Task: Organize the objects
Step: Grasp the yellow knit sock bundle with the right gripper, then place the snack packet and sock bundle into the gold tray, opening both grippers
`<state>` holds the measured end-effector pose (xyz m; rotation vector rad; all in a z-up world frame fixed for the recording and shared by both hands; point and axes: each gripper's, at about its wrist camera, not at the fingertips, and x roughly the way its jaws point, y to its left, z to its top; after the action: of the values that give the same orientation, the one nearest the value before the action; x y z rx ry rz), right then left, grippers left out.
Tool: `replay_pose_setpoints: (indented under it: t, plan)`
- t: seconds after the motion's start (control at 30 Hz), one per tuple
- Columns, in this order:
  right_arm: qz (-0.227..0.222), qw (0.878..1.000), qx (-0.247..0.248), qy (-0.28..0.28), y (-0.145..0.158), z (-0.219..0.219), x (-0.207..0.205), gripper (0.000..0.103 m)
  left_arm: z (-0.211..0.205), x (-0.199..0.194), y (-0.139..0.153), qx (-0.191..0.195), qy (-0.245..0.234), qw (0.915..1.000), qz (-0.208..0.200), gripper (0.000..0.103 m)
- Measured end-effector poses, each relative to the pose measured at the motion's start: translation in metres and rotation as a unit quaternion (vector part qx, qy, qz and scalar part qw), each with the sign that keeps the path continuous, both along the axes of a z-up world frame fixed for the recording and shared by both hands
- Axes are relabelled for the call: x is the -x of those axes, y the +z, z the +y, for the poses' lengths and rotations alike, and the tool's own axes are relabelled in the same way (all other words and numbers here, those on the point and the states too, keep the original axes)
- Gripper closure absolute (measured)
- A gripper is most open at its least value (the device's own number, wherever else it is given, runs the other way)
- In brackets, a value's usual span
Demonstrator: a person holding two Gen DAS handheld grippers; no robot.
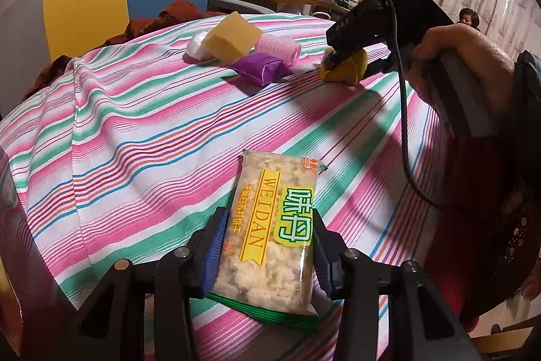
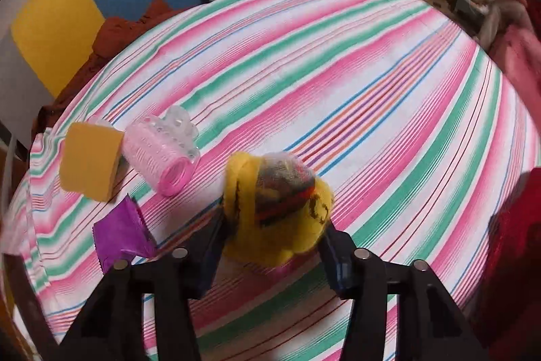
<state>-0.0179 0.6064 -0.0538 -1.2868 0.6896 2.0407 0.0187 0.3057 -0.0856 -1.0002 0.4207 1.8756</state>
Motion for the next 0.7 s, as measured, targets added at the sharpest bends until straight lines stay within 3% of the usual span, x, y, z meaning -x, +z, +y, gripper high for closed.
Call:
replay_pose_setpoints:
  t: [0.03,0.23,0.4,0.7]
  plan:
    - [0.005,1.0,-0.008,0.003,0.004,-0.001,-0.001,0.062,0.0,0.0,0.001,-0.001,0.001,1.0,-0.002,0.058]
    - [0.083,0.996,0.011,0.014,0.025,-0.008,-0.014,0.062,-0.006,0.0,0.028,-0.024,0.021,0.9995,-0.003,0.058]
    - [0.137,0.987,0.025,0.078,0.04,-0.036,-0.008,0.062,-0.025,0.004,0.054,-0.05,0.051,0.9975,0.001,0.058]
    - [0.164,0.963,0.04,0.21,0.064,-0.097,-0.001,0.062,-0.071,0.016,0.082,-0.078,0.114,0.9904,0.012,0.058]
